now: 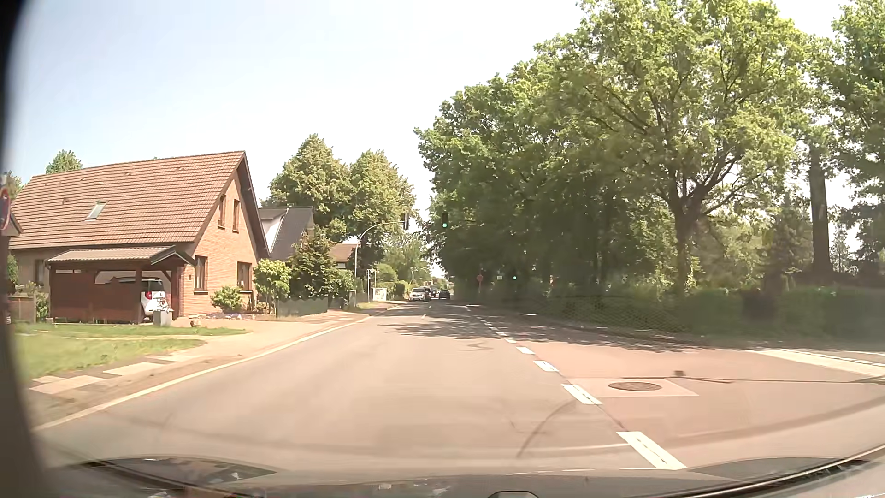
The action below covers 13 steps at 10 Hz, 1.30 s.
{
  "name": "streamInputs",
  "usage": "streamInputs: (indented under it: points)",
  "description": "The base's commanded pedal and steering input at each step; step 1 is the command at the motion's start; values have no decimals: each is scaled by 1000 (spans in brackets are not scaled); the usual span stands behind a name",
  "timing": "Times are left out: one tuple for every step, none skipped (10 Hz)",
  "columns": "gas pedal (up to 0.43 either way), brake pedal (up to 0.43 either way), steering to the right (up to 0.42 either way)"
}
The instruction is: Follow the waypoints while adhering to traffic rules and regulations
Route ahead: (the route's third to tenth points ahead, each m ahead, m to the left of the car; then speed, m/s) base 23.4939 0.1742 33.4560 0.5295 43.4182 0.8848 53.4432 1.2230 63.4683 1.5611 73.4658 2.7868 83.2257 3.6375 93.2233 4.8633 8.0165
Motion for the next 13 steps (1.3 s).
streamInputs:
  points:
    - [87,0,-14]
    - [87,0,-14]
    - [87,0,-16]
    - [87,0,-18]
    - [87,0,-16]
    - [87,0,-12]
    - [87,0,-9]
    - [98,0,-9]
    - [98,0,-9]
    - [110,0,-9]
    - [130,0,-9]
    - [150,0,-9]
    - [157,0,-9]
